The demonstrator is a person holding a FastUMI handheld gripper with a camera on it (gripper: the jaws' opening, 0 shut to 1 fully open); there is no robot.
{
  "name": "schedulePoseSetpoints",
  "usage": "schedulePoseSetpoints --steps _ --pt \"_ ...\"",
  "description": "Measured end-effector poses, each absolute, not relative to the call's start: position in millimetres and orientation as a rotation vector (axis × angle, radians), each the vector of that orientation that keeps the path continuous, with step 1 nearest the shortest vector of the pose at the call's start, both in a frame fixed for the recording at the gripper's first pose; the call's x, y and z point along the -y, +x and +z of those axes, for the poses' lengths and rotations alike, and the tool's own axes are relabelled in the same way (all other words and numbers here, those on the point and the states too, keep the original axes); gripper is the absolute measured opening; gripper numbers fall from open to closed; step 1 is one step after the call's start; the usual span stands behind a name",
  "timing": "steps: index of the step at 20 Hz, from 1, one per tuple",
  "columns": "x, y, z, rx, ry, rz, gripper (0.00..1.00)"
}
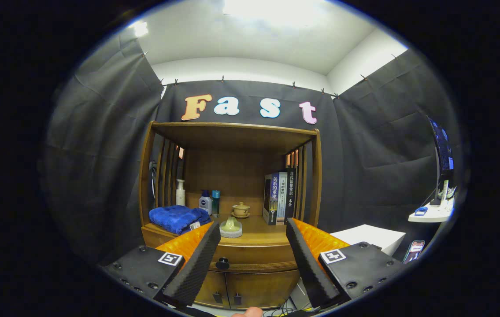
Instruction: Pull open the drawer, take out the items inside it, and place them on the countertop above the cabinet.
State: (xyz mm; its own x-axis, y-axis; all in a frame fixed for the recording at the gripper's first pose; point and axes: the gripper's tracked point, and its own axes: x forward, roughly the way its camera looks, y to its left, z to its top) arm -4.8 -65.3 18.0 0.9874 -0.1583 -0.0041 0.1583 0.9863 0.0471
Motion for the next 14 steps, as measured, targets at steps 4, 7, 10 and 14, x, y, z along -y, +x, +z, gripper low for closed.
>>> schedulePoseSetpoints --steps 4,7,10,14 --pt "64.4 -4.6 20.4 0.005 0.047 -0.16 0.98" --pt "66.5 -2.7 16.8 -0.006 0.043 -0.166 0.98" --pt "64.1 -1.9 15.7 -0.011 0.041 -0.163 0.98" --pt "64.0 -3.2 13.8 -0.02 0.04 -0.167 0.98"
